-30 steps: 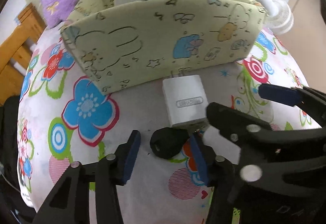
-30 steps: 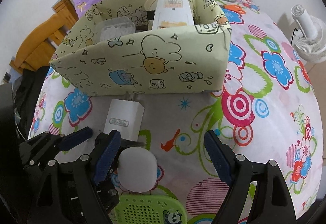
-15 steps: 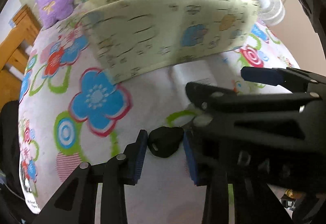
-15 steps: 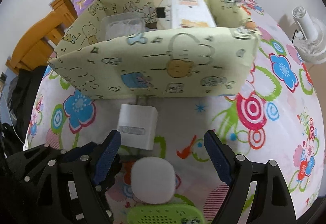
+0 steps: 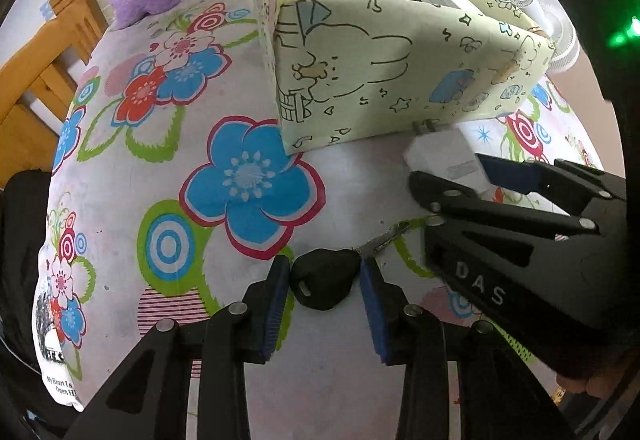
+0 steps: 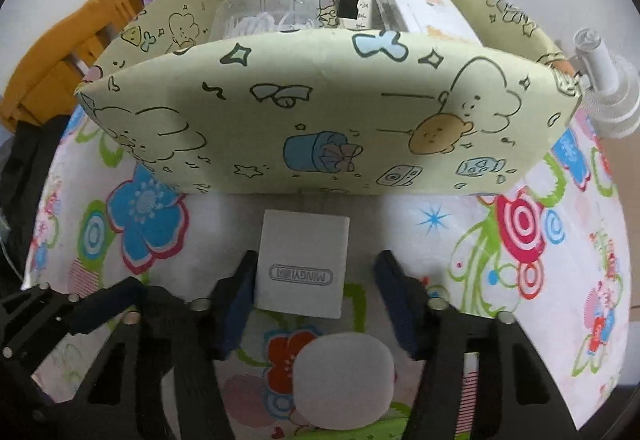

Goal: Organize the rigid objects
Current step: 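Close the left gripper on the black item while the right gripper closes on the charger, then carry the black item with the left gripper while the right gripper carries the charger to the box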

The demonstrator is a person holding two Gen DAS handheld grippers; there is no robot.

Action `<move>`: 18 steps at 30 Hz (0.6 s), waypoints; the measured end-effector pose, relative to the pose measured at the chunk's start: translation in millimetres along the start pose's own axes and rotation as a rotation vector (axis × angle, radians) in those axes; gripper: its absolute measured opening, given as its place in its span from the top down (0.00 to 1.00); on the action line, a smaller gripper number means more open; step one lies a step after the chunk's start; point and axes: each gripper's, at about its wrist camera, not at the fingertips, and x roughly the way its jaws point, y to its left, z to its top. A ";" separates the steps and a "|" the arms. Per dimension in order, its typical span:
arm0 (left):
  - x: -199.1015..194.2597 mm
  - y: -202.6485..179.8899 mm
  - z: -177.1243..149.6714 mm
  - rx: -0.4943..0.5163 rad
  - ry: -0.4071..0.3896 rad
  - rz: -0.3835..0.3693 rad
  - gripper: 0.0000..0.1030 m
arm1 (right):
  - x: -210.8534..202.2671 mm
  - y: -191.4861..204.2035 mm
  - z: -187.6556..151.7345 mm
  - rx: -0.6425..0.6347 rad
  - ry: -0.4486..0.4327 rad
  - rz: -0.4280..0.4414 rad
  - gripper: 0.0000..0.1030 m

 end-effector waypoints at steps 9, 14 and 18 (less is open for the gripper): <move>0.6 -0.1 6.4 -0.017 0.003 -0.001 0.64 | -6.7 -16.4 -10.0 -0.003 0.011 0.006 0.59; -7.8 -8.4 7.1 -0.025 -0.012 0.000 0.64 | -18.6 -27.6 -14.0 -0.003 -0.003 0.007 0.59; -16.4 -14.0 7.1 -0.032 -0.022 0.009 0.64 | -28.2 -33.7 -13.5 -0.004 -0.014 0.019 0.59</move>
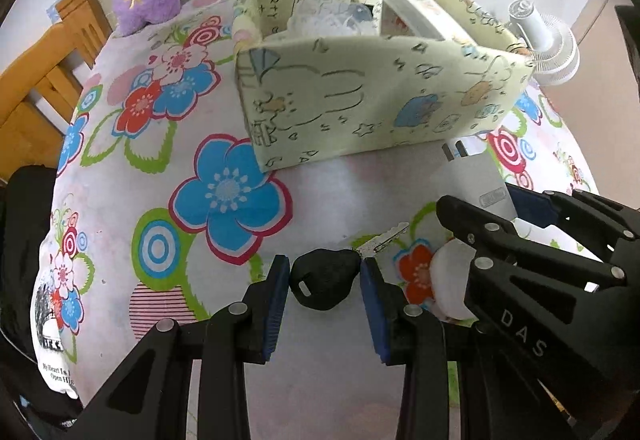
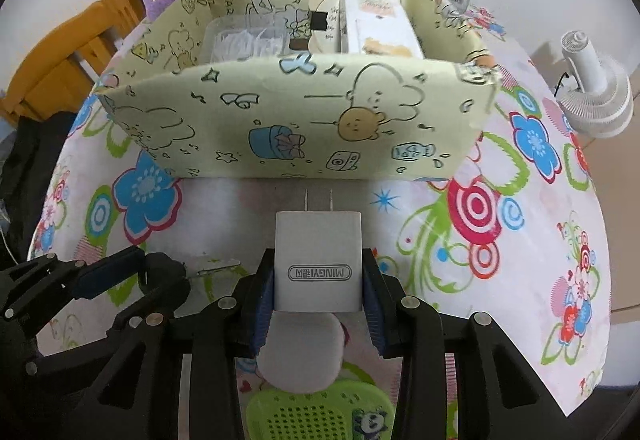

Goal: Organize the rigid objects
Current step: 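Carry the black item with the left gripper while the right gripper carries the charger to the box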

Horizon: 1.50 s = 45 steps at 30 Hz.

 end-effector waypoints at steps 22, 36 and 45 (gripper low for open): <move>-53.2 -47.2 1.7 -0.033 -0.079 0.074 0.64 | -73.1 -29.0 -2.5 -0.008 -0.076 0.044 0.59; -82.0 -80.4 4.4 -0.090 -0.132 0.124 0.64 | -113.1 -57.5 -2.8 -0.041 -0.132 0.070 0.59; -94.4 -90.0 8.6 -0.150 -0.157 0.156 0.64 | -126.9 -66.6 4.0 -0.086 -0.162 0.113 0.59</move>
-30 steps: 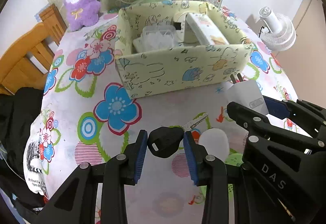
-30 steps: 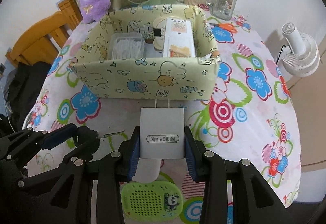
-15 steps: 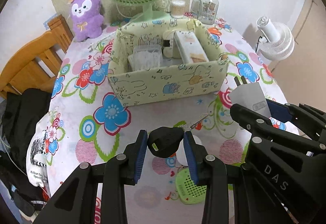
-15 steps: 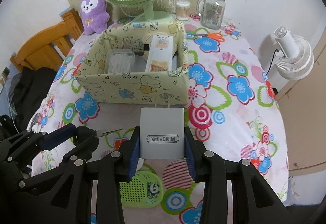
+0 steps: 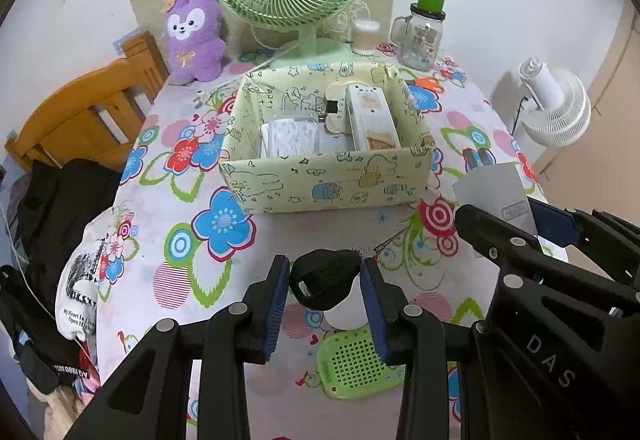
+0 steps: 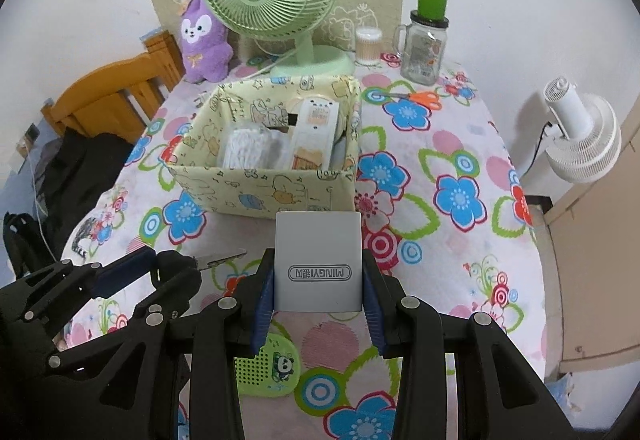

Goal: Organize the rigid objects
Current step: 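Carry the black item with the left gripper while the right gripper carries the charger to the box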

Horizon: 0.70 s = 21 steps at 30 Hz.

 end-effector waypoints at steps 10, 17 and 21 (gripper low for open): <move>-1.0 3.8 20.5 0.008 -0.016 0.011 0.64 | -1.5 -0.4 19.3 0.002 -0.016 0.014 0.59; 8.0 11.2 43.5 0.015 -0.021 0.001 0.64 | 6.2 0.4 41.4 0.019 -0.023 0.009 0.59; 14.2 15.6 55.5 0.015 -0.024 -0.006 0.64 | 13.7 0.4 54.7 0.030 -0.023 0.007 0.59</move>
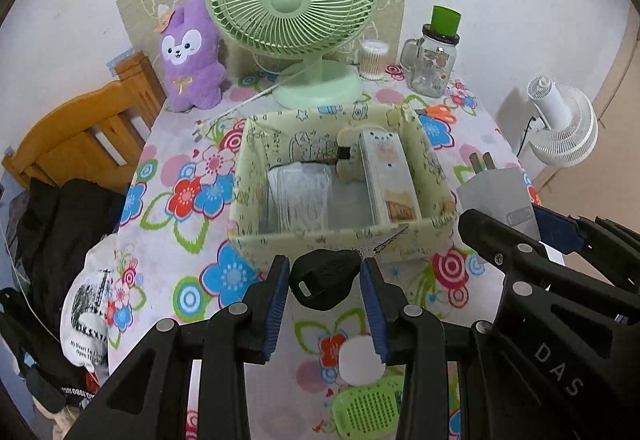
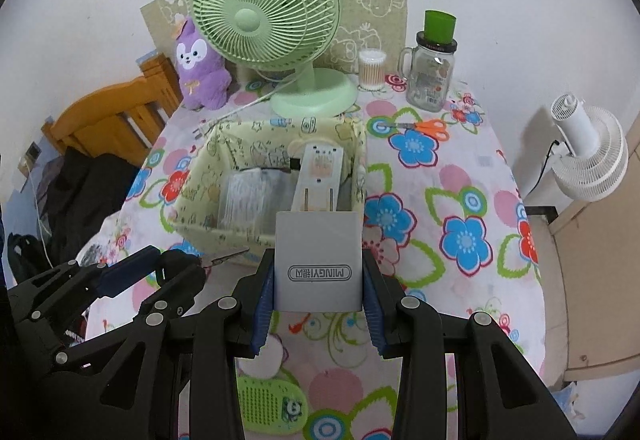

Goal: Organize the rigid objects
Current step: 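Carry the black item with the left gripper while the right gripper carries the charger to the box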

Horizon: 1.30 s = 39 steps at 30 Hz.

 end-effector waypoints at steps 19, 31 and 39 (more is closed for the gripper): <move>46.9 11.2 45.6 0.000 0.026 -0.031 0.64 | 38.0 1.3 46.3 0.016 0.017 -0.021 0.59; 78.1 11.6 55.8 0.013 0.059 -0.058 0.64 | 66.7 -5.9 55.2 0.028 0.060 -0.054 0.59; 94.7 7.2 57.3 0.016 0.084 -0.100 0.64 | 79.1 -9.5 58.8 0.033 0.079 -0.075 0.59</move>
